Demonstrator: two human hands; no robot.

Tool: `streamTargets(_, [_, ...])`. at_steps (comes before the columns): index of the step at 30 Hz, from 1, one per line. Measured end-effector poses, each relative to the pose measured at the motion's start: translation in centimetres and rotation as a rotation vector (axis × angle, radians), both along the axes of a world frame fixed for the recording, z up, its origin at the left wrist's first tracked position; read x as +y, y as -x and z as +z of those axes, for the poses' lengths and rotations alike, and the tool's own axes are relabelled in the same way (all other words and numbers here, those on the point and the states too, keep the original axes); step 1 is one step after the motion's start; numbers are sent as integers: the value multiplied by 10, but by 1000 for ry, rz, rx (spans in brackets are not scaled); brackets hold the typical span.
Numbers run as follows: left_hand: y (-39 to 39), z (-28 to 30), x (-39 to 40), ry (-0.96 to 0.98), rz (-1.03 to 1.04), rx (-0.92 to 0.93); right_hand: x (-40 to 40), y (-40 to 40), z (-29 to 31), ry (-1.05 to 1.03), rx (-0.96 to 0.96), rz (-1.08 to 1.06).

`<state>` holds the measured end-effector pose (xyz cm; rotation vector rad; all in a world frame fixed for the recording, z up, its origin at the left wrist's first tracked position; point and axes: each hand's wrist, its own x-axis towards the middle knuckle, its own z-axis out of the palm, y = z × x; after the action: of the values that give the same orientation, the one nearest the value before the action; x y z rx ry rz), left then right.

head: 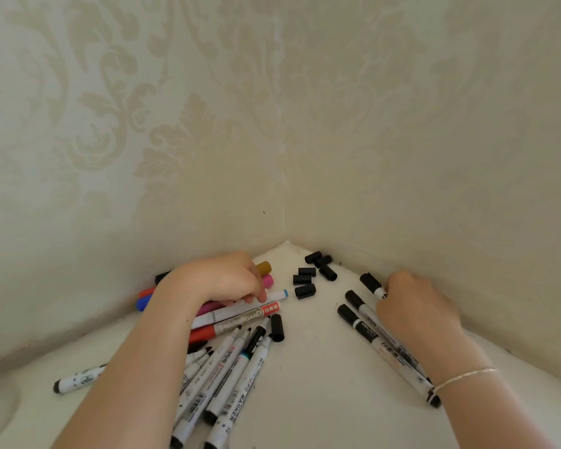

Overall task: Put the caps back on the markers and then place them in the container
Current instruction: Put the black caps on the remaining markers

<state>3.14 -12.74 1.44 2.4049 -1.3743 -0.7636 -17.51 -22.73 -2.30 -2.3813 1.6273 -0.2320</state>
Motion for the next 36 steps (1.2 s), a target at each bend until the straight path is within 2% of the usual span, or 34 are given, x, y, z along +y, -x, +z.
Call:
streamTargets(3, [3, 0, 2, -128, -67, -106, 1, 1, 0, -2, 13, -11])
streamTargets(5, [5, 1, 4, -261, -84, -167, 1, -3, -2, 67, -33, 0])
streamTargets(7, [10, 2, 5, -370, -86, -196, 1, -17, -5, 147, -114, 104])
streamTargets(9, [16, 2, 3, -430, -108, -199, 1, -40, -6, 156, -146, 311])
streamTargets(12, [28, 0, -2, -493, -154, -214, -3, -72, -7, 194, -10, 568])
streamTargets(15, [37, -3, -8, -531, -185, -271, -10, -84, -9, 241, 145, 599])
streamTargets(18, [42, -4, -9, -568, -218, -261, -16, -88, -10, 206, 163, 576])
streamTargets(20, [42, -1, -6, -516, -216, -246, -20, -88, -5, 123, 103, 544])
streamTargets(23, [32, 10, 2, -334, -172, -203, -28, -82, 12, -48, -83, 485])
streamTargets(29, [7, 29, 18, 173, -37, 12, -20, -71, 47, -502, -728, 427])
streamTargets(33, [-7, 28, 22, 318, 38, 24, -15, -74, 62, -576, -937, 501])
streamTargets(36, [-11, 25, 22, 333, 44, 44, -15, -77, 66, -561, -965, 536])
